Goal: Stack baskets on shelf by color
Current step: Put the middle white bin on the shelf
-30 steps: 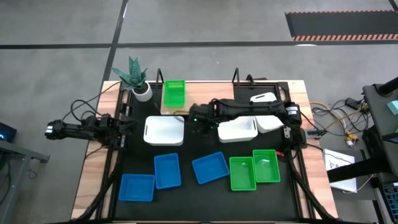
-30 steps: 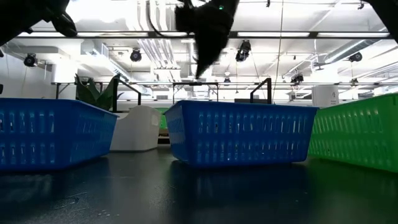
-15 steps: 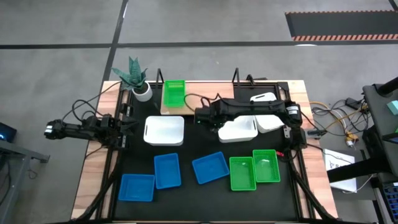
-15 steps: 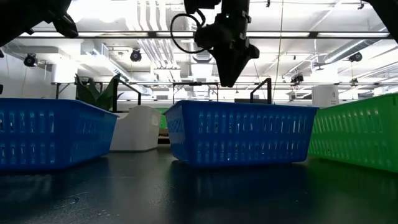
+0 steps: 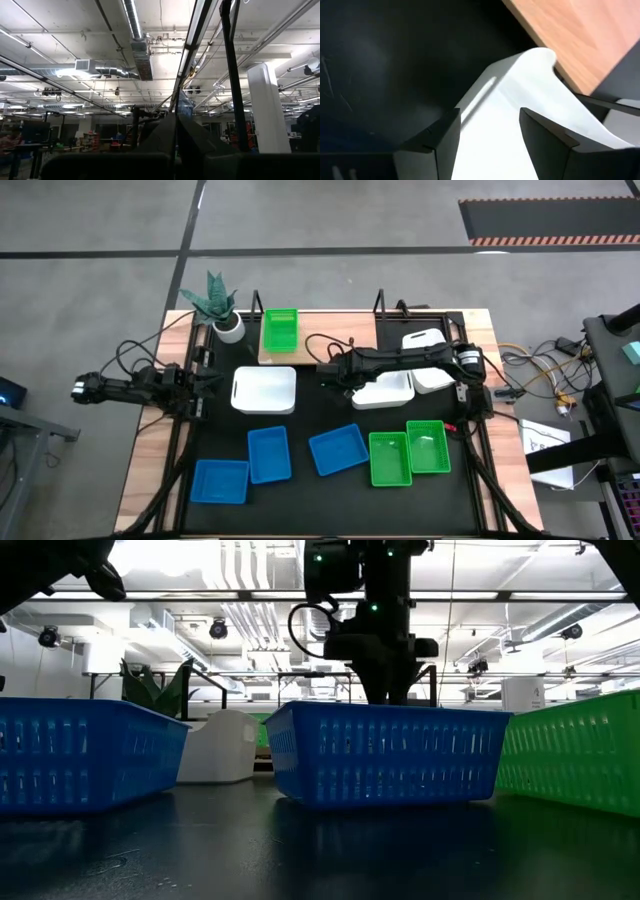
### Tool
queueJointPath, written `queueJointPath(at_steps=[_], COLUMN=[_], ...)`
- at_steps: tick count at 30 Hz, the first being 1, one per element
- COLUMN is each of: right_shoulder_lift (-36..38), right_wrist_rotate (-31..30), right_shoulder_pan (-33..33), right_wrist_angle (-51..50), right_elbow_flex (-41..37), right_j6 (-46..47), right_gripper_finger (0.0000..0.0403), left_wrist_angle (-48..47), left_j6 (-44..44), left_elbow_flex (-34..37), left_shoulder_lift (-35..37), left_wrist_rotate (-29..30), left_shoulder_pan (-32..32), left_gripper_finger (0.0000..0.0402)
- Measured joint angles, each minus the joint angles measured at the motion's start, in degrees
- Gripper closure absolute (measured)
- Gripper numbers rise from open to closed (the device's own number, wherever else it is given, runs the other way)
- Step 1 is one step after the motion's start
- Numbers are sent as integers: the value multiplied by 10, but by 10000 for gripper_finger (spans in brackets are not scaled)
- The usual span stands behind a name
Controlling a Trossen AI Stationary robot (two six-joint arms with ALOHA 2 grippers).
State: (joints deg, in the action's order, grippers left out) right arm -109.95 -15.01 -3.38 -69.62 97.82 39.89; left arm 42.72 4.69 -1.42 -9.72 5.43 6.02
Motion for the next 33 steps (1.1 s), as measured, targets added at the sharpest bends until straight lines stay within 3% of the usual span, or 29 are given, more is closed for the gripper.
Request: queueJointPath(at_steps=[12, 27, 33], right_shoulder_lift=[0, 0, 7], right_wrist_rotate=[4, 2, 15], right_shoulder_pan=[1, 11, 20], right_wrist_angle=[86, 91, 85], right_elbow_flex=[-62, -64, -65], right_j6=[52, 86, 81], right_gripper_finger=[219, 367, 392], left_wrist_angle=[1, 1, 1], left_j6=[1, 1, 1], left_elbow_flex=[0, 0, 0], left_shoulder_lift=[0, 0, 0], left_wrist_rotate=[0, 0, 0], left_shoulder_pan=[0, 0, 0], left_gripper_finger=[402, 402, 402])
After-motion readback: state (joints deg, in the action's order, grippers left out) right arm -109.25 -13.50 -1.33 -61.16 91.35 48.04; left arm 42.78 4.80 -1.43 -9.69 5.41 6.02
